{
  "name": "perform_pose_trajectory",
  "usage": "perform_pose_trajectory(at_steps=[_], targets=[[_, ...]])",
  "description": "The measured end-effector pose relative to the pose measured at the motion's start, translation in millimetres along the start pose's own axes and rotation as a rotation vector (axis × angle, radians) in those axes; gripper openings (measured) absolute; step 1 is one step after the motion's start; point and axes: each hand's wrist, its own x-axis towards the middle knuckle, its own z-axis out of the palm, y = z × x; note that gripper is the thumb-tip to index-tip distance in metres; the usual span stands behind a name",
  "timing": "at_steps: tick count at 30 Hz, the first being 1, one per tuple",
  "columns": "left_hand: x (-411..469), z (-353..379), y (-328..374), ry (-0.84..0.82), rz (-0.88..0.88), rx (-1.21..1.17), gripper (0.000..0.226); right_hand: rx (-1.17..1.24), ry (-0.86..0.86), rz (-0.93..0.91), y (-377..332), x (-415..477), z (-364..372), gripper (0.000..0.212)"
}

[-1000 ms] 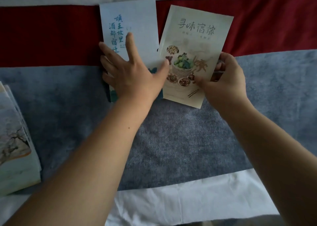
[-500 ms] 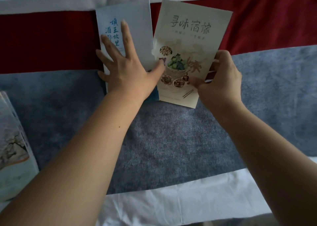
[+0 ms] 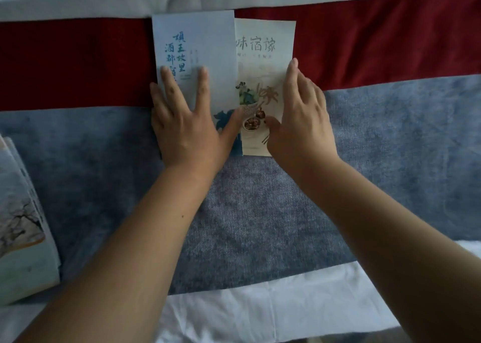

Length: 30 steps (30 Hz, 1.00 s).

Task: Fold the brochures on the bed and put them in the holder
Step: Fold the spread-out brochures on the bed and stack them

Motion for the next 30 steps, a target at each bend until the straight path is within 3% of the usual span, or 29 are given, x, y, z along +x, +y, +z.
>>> perform_pose_trajectory(at_steps=[5, 10, 14, 19, 24, 30], targets=[[-7.0, 3.0, -13.2, 0.038, 0.04, -0.082, 0.081, -0.028, -0.076, -0.017, 1.8, -11.2, 10.1, 0.071], [-9.5, 3.1, -14.2, 0.083, -0.022, -0.254, 0.08, 0.187, -0.098, 0.097, -20.4, 0.5, 14.9, 0.077], [-6.4, -3.0, -2.0, 0.117, -0.148, -0.466, 0.065, 0.324, -0.107, 0.06, -65.6, 13.1, 28.6, 0.073], [-2.2, -23.8, -32.2, 0.187, -0.133, -0.498, 0.048, 0.227, -0.095, 0.065, -74.1, 1.2, 28.8, 0.075], [-17.1, -55.2, -77.8, 0.274, -0.182, -0.455, 0.049, 0.332, -0.047, -0.039, -127.6, -32.9, 47.3, 0.064], [-59.7, -95.0, -176.3, 0.326, -0.285, -0.305, 0.048, 0.452, -0.178, -0.147, -209.3, -77.3, 93.9, 0.06]])
